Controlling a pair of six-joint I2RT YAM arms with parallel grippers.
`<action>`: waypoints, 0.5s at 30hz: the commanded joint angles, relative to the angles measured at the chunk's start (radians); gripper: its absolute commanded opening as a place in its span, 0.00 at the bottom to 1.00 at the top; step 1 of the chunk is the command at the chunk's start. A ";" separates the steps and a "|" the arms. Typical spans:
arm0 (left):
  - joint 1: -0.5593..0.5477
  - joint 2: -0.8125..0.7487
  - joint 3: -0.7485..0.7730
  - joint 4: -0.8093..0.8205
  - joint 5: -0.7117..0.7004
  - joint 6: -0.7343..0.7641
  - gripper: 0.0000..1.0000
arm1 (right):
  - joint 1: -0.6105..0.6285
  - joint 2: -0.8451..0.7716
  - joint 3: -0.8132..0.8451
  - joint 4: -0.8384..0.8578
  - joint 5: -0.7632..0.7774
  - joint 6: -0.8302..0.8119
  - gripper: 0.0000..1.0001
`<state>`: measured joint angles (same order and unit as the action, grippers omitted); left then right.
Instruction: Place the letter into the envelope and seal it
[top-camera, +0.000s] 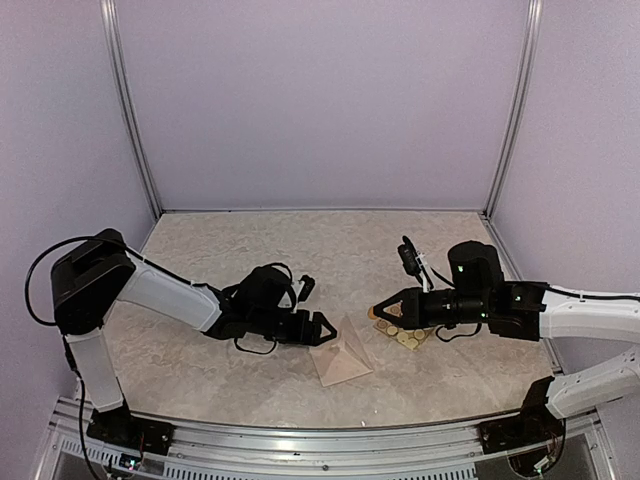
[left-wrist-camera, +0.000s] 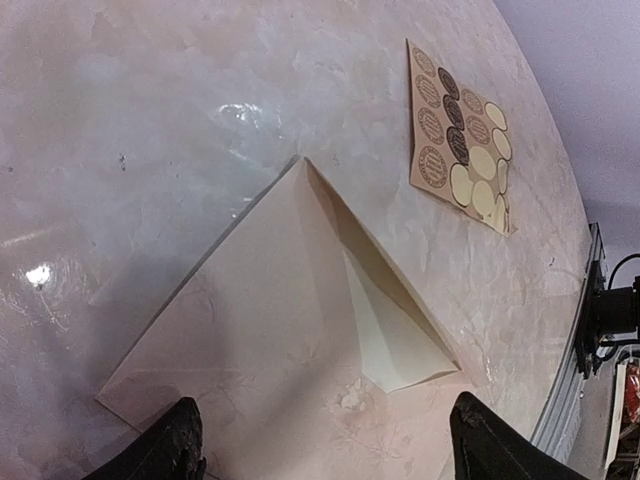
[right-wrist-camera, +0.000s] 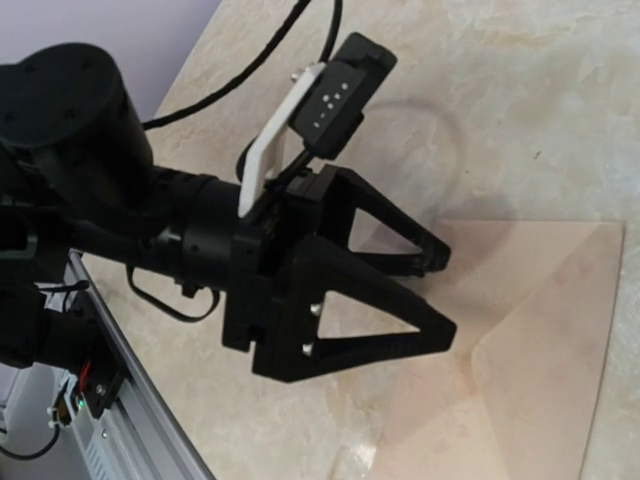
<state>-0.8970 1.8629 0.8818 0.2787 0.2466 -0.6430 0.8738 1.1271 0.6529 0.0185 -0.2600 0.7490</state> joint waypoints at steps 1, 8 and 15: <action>0.004 0.028 -0.036 -0.023 -0.032 0.011 0.81 | -0.007 -0.010 -0.019 -0.003 0.003 0.007 0.00; -0.101 -0.080 -0.145 -0.140 -0.169 -0.048 0.82 | -0.006 -0.003 -0.021 0.003 -0.004 0.008 0.00; -0.288 -0.227 -0.206 -0.256 -0.291 -0.194 0.85 | -0.004 0.006 -0.033 0.010 -0.015 0.009 0.00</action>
<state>-1.1049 1.6913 0.7277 0.1856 0.0341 -0.7258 0.8738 1.1275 0.6403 0.0200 -0.2646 0.7532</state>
